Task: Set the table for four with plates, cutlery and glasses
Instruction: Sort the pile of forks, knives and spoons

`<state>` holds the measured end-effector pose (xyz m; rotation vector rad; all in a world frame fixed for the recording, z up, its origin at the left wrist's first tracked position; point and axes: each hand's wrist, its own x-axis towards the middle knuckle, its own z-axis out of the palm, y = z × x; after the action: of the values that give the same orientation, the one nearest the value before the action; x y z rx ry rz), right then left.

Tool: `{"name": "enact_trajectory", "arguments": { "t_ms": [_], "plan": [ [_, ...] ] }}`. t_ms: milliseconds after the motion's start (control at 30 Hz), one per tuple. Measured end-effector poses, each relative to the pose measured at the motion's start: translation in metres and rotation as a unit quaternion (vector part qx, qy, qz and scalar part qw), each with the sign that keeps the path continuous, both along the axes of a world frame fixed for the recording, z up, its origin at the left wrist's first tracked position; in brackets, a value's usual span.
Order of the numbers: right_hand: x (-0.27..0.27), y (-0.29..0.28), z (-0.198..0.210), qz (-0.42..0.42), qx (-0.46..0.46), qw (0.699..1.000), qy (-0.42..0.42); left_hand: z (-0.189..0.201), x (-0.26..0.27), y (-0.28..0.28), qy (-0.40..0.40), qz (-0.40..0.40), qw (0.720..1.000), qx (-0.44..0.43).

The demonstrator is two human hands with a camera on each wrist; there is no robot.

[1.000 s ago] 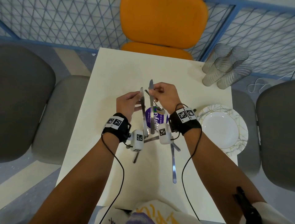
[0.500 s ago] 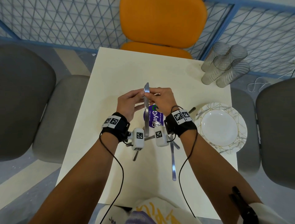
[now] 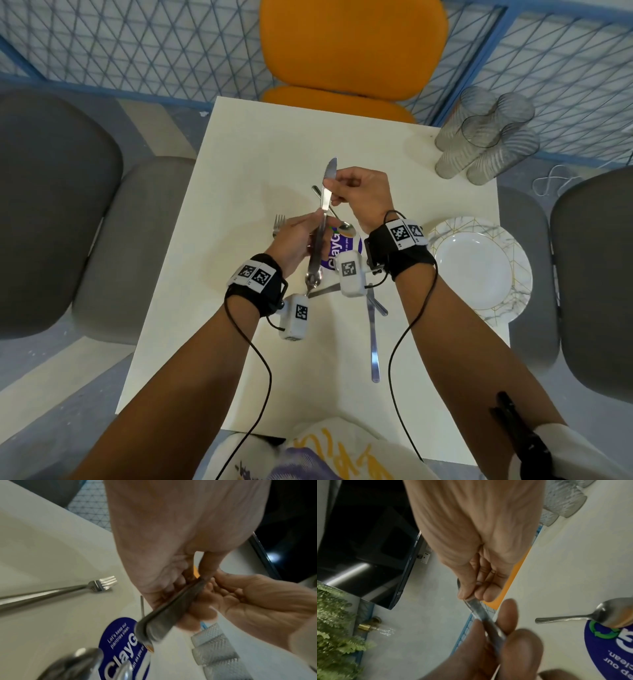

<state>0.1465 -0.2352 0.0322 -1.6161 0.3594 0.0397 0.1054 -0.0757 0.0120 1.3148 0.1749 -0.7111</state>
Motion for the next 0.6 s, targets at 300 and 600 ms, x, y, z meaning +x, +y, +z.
{"name": "enact_trajectory", "arguments": {
  "t_ms": [300, 600],
  "plan": [
    [-0.031, 0.002, -0.029, 0.012, -0.049, 0.997, 0.053, -0.014, -0.002, 0.020, 0.042, 0.076, 0.996, 0.023],
    [-0.104, 0.052, -0.105, 0.338, -0.467, 0.816, 0.032, -0.040, -0.020, 0.056, 0.091, 0.131, 0.986, 0.048]
  ]
}}
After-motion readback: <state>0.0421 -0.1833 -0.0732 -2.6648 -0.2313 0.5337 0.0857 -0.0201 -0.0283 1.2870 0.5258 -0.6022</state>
